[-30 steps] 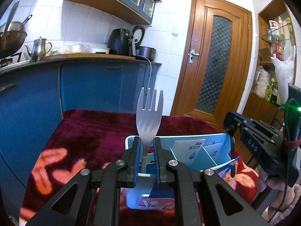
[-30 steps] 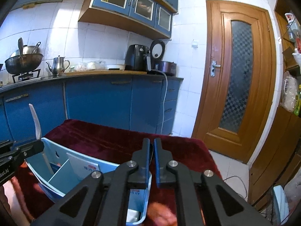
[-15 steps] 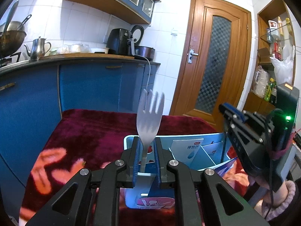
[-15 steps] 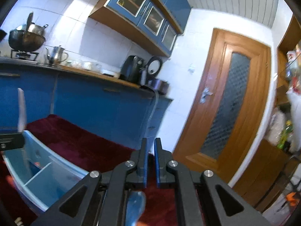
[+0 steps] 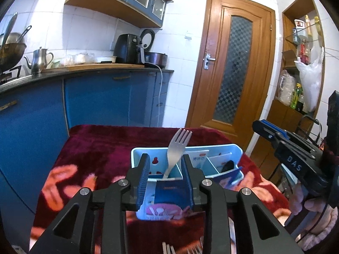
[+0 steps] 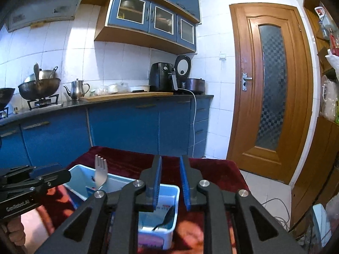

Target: Organize utensils

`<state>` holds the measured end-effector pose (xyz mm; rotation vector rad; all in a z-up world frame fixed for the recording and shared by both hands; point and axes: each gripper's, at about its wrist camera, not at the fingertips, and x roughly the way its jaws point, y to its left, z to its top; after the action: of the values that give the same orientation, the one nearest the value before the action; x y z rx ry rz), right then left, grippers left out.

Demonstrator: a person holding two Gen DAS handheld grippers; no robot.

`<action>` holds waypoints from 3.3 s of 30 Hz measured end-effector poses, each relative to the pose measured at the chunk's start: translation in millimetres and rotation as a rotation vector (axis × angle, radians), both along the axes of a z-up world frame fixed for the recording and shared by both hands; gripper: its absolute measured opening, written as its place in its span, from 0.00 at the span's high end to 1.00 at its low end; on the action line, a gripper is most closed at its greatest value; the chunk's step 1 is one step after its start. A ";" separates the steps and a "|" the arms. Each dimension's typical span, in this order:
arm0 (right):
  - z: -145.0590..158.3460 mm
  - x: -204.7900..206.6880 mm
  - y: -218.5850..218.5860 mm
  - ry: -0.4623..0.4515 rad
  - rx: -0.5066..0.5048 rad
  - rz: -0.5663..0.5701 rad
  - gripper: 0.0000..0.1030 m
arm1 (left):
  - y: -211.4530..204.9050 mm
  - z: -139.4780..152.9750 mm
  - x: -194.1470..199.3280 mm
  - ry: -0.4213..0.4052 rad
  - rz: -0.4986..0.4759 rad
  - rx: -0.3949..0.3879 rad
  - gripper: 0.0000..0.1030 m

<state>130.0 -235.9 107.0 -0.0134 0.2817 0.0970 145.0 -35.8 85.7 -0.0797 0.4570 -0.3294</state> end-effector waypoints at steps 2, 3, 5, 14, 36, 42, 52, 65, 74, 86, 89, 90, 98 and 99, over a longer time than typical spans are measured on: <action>3.2 -7.9 -0.9 0.010 0.008 0.002 0.80 | 2.1 2.4 -6.5 0.009 0.000 0.006 0.70; 3.9 -12.1 -1.7 0.015 0.015 0.004 0.80 | 3.6 3.5 -9.6 0.015 0.000 0.009 0.70; 5.5 -24.0 -2.7 0.032 0.035 0.012 0.80 | 7.4 5.2 -16.6 0.029 0.003 0.018 0.69; -0.4 -60.7 -3.5 0.142 0.093 0.030 0.77 | 27.4 3.7 -44.6 0.123 0.026 0.055 0.67; -69.2 -111.9 4.7 0.445 0.114 0.086 0.70 | 27.2 -64.1 -79.8 0.380 -0.019 0.133 0.63; -69.9 -125.1 9.3 0.446 0.114 0.104 0.66 | 27.4 -77.4 -82.5 0.432 -0.006 0.166 0.63; -75.9 -133.9 2.0 0.467 0.130 0.079 0.64 | 21.7 -94.6 -83.2 0.499 -0.024 0.205 0.63; -80.6 -134.3 -1.6 0.485 0.140 0.074 0.61 | 8.4 -96.9 -73.8 0.522 -0.086 0.284 0.89; -77.4 -131.7 10.6 0.506 0.099 0.089 0.59 | 33.4 -89.3 -80.7 0.477 -0.068 0.085 0.95; -90.7 -110.5 57.6 0.641 0.065 0.167 0.59 | 64.5 -61.1 -104.8 0.250 -0.030 -0.024 0.96; -98.7 -100.5 67.3 0.684 0.054 0.167 0.59 | 70.2 -56.8 -108.5 0.208 -0.027 -0.045 0.96; -101.7 -97.1 69.5 0.700 0.056 0.167 0.59 | 71.2 -55.6 -110.3 0.197 -0.027 -0.049 0.96; -114.0 -79.9 72.7 0.785 0.116 0.167 0.58 | 74.5 -45.9 -120.8 0.104 -0.035 -0.059 0.96; -114.3 -78.5 71.0 0.793 0.136 0.167 0.59 | 74.8 -45.3 -120.7 0.101 -0.036 -0.062 0.96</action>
<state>51.5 -164.9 -7.2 0.1404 1.0667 0.2870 24.4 39.0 40.4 -0.1490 0.5492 -0.3757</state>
